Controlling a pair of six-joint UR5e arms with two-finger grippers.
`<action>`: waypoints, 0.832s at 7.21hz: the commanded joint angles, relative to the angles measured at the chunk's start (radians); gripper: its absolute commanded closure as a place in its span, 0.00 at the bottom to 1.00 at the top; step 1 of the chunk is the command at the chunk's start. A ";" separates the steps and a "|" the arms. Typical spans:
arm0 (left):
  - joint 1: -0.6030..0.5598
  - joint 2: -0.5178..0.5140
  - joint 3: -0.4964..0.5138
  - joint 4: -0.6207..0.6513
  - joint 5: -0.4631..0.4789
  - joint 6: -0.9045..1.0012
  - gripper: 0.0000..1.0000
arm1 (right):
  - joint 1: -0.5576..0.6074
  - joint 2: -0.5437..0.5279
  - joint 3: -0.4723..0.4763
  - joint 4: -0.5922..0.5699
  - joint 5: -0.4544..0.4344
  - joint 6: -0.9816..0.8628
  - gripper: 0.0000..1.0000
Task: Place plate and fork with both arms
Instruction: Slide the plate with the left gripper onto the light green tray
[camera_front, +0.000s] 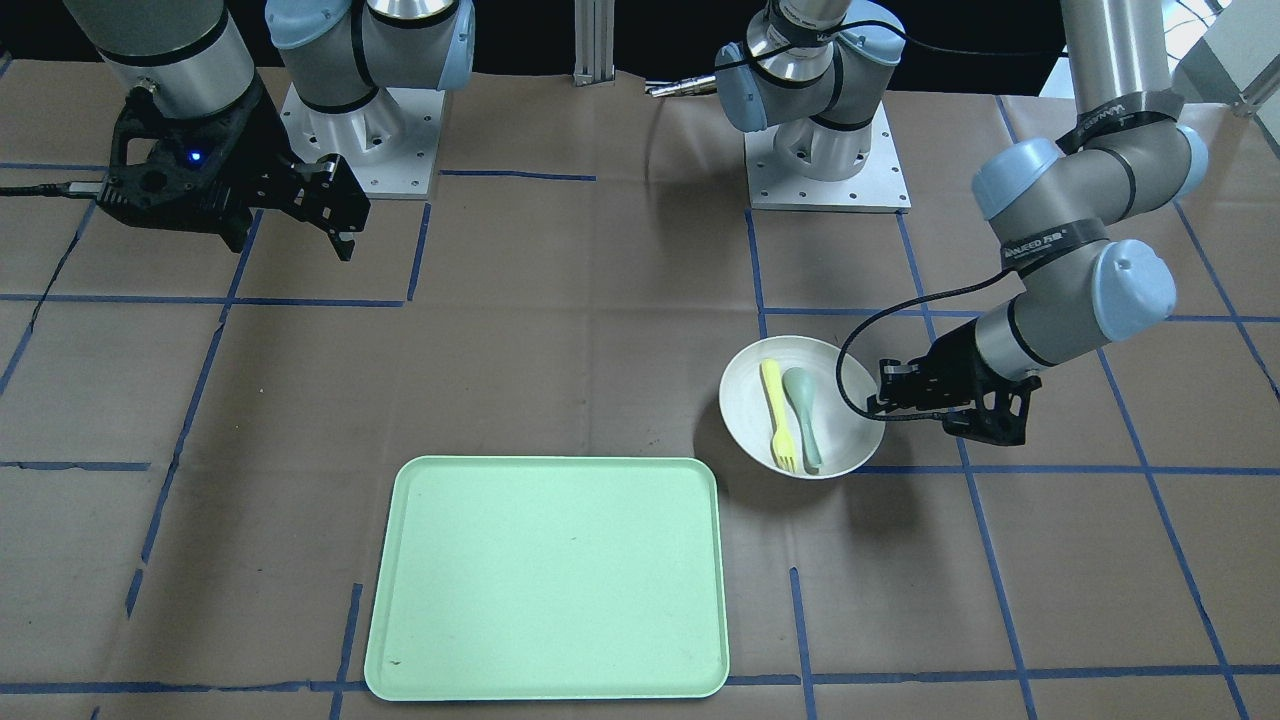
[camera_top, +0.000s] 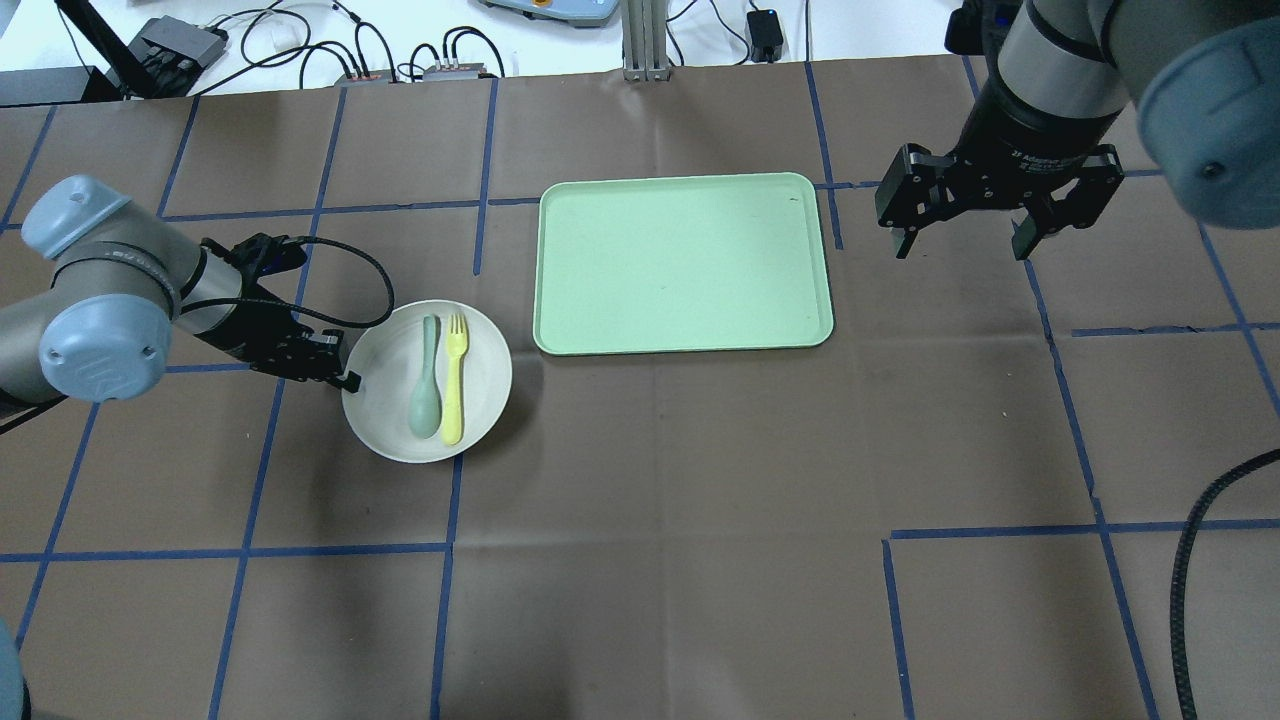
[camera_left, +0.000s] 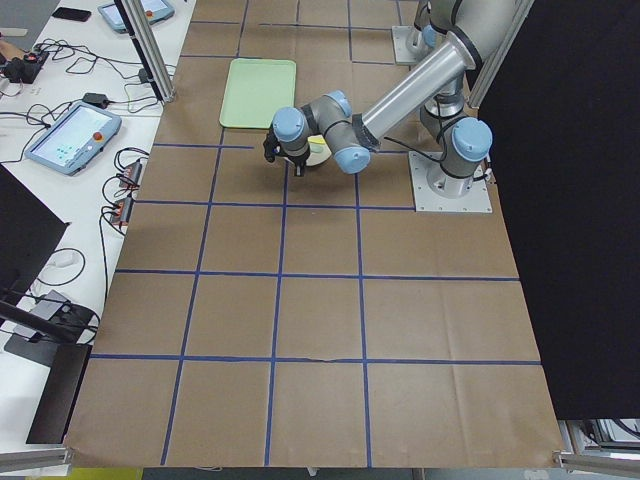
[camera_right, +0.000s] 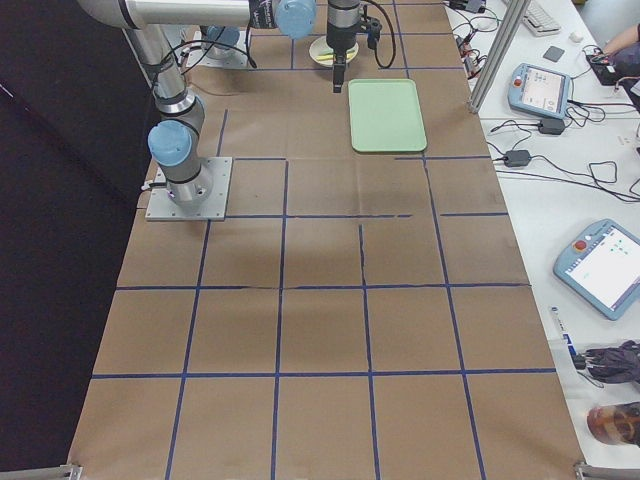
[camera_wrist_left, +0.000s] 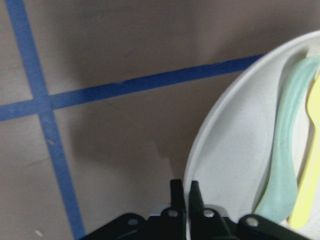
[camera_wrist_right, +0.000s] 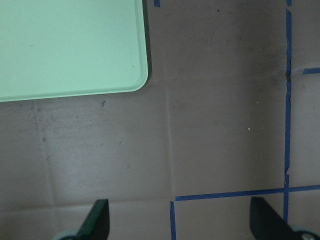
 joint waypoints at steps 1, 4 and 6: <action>-0.189 -0.058 0.125 0.000 -0.052 -0.269 1.00 | 0.000 0.002 0.000 0.000 0.000 -0.001 0.00; -0.389 -0.272 0.404 -0.030 -0.040 -0.374 1.00 | 0.000 0.002 0.000 0.000 0.000 -0.001 0.00; -0.427 -0.359 0.502 -0.055 -0.041 -0.414 0.99 | 0.000 0.002 0.000 0.000 0.000 -0.001 0.00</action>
